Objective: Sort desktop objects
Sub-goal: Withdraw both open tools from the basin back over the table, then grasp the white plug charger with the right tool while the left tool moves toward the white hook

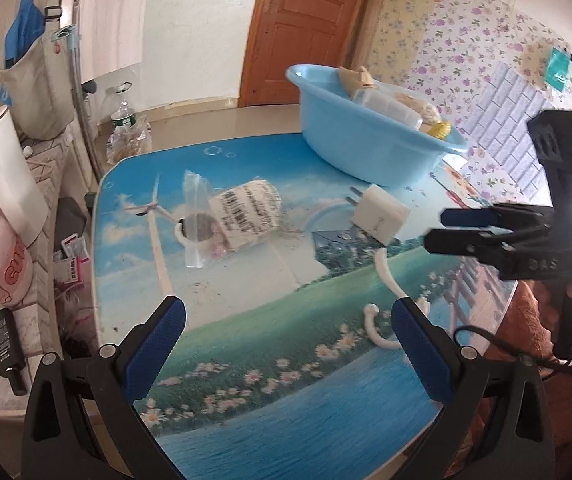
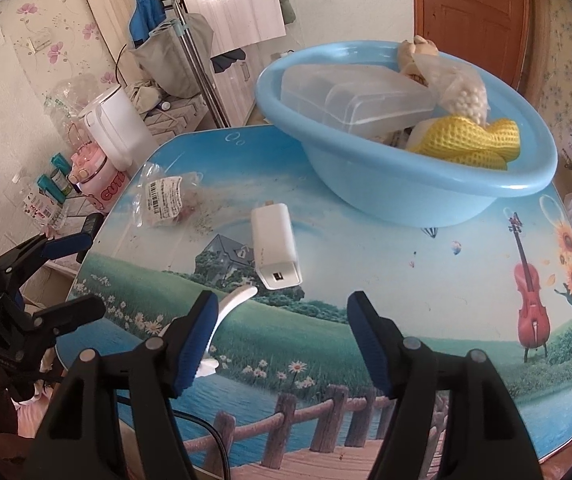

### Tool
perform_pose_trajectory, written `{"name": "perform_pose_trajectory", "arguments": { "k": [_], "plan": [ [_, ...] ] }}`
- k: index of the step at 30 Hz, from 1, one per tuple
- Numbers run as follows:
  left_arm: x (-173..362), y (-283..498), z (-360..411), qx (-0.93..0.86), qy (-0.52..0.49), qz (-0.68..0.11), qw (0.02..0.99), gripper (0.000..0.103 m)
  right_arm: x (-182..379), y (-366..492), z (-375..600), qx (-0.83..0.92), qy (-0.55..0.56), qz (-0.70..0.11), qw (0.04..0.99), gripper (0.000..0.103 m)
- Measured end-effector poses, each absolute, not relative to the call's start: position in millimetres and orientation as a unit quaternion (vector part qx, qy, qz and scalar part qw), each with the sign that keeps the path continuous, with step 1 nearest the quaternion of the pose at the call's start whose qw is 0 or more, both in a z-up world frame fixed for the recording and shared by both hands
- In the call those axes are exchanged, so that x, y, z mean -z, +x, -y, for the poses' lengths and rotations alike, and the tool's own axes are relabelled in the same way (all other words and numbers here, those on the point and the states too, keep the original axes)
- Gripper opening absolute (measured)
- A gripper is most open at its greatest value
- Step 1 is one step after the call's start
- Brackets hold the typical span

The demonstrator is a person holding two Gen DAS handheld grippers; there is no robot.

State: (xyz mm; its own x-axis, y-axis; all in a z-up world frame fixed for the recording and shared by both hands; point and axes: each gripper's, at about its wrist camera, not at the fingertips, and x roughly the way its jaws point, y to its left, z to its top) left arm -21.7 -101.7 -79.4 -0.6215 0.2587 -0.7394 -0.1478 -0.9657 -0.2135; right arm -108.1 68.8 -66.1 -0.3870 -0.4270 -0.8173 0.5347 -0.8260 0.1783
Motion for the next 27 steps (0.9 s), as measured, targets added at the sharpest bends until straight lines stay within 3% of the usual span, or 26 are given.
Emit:
{"name": "perform_pose_trajectory", "arguments": {
  "k": [7, 11, 13, 15, 17, 27],
  "plan": [
    [84, -14, 83, -0.892, -0.426, 0.06, 0.14, 0.103, 64, -116, -55, 0.836, 0.447, -0.081, 0.308, 0.066],
    [90, -11, 84, -0.887, -0.438, 0.069, 0.132, 0.103, 73, -121, -49, 0.832, 0.449, -0.091, 0.313, 0.059],
    [91, -9, 81, -0.885, -0.441, 0.069, 0.133, 0.103, 76, -124, -51, 0.83, 0.452, -0.089, 0.315, 0.051],
    [91, -8, 76, -0.884, -0.442, 0.066, 0.136, 0.103, 78, -126, -55, 0.829, 0.455, -0.087, 0.315, 0.032],
    [89, -8, 69, -0.884, -0.441, 0.061, 0.143, 0.103, 77, -127, -61, 0.829, 0.454, -0.079, 0.318, 0.026],
    [100, -23, 22, -0.874, -0.451, 0.021, 0.181, 0.103, 70, -123, -102, 0.842, 0.446, -0.066, 0.297, 0.026]
  ]
}}
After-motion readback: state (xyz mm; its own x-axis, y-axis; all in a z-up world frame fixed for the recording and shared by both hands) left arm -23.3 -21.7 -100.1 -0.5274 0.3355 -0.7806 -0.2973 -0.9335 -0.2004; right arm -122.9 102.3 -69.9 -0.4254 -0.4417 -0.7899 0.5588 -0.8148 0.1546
